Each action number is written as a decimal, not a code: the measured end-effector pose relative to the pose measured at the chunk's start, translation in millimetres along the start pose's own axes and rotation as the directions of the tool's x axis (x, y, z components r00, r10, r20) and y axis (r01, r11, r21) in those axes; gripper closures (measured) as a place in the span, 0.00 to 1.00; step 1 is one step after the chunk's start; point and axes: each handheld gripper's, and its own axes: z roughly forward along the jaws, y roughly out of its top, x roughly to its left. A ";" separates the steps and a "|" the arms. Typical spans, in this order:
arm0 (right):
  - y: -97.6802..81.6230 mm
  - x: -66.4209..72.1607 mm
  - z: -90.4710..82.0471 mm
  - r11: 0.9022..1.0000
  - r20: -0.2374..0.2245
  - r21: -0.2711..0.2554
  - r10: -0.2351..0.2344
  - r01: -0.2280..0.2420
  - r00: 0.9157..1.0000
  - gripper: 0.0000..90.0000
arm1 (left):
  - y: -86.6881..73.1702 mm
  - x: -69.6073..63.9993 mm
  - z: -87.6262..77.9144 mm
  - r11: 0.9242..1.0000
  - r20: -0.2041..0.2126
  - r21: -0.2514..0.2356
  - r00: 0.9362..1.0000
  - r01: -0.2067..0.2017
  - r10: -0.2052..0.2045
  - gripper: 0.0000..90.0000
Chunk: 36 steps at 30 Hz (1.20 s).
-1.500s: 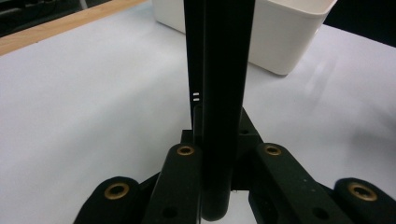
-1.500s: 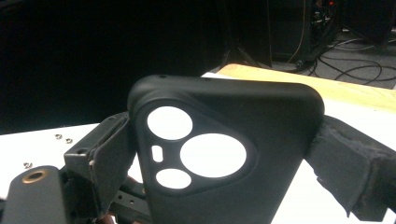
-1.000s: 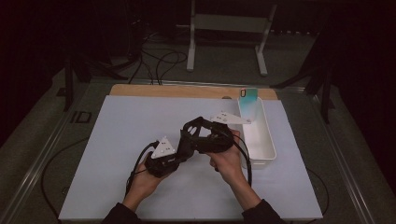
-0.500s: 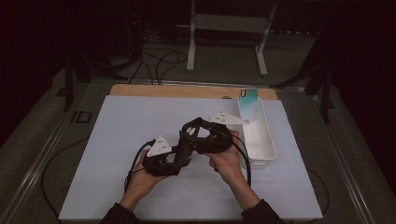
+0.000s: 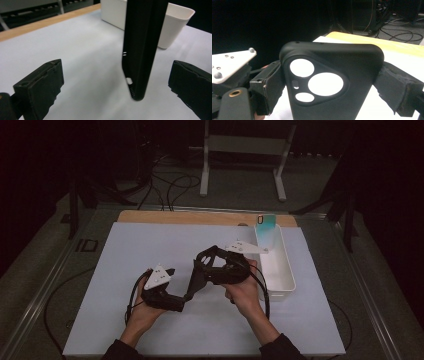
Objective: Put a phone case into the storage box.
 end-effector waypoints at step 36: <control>-0.9 -7.9 -3.2 1.000 0.027 -0.002 0.000 0.000 1.000 0.16 | -74.2 38.3 -75.7 0.997 -0.312 -0.074 0.949 0.026 -0.048 0.00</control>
